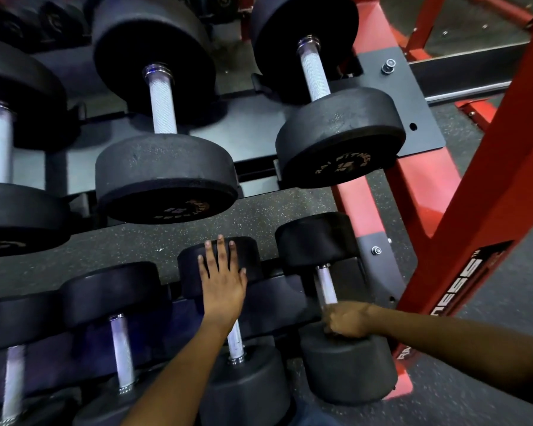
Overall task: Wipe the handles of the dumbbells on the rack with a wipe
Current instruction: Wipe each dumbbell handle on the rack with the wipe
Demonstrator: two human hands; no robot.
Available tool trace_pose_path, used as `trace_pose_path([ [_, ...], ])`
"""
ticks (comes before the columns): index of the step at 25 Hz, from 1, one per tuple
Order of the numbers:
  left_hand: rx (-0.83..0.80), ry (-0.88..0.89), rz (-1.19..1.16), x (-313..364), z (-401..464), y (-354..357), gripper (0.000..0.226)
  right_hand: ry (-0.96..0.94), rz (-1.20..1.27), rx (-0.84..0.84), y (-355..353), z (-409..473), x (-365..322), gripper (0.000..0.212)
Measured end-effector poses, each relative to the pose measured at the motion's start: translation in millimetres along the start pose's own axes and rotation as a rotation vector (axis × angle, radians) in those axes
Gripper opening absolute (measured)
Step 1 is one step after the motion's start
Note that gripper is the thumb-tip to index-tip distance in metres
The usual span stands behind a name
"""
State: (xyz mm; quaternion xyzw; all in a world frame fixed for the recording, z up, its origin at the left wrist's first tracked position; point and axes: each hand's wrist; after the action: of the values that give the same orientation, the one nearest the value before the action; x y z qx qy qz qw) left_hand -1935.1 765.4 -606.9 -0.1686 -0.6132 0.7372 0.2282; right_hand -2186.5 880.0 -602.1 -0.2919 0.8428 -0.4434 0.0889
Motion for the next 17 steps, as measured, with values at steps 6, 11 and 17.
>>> trace_pose_path([
  [6, -0.023, -0.009, -0.003, 0.5, 1.0, -0.7, 0.059, 0.178, -0.135, -0.13, -21.2, 33.4, -3.6, 0.027],
  [11, -0.017, -0.004, 0.017, -0.1, 2.8, -0.9, 0.064, 0.327, -0.083, -0.17, -25.3, 50.7, -0.2, 0.033],
  [17, -0.038, -0.013, 0.021, 0.4, 1.7, -3.1, 0.07, 0.134, 0.04, -0.193, 0.7, 25.0, -28.7, 0.033],
])
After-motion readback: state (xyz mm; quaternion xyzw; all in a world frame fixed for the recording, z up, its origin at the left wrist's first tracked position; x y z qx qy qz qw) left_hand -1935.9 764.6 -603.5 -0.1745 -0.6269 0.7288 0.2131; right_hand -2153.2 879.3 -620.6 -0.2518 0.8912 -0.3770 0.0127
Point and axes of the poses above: each hand's wrist, its own z-axis towards the middle knuckle, its own y-axis out of the palm, x = y × z, and after that the axes turned 10 degrees about y, right-handed
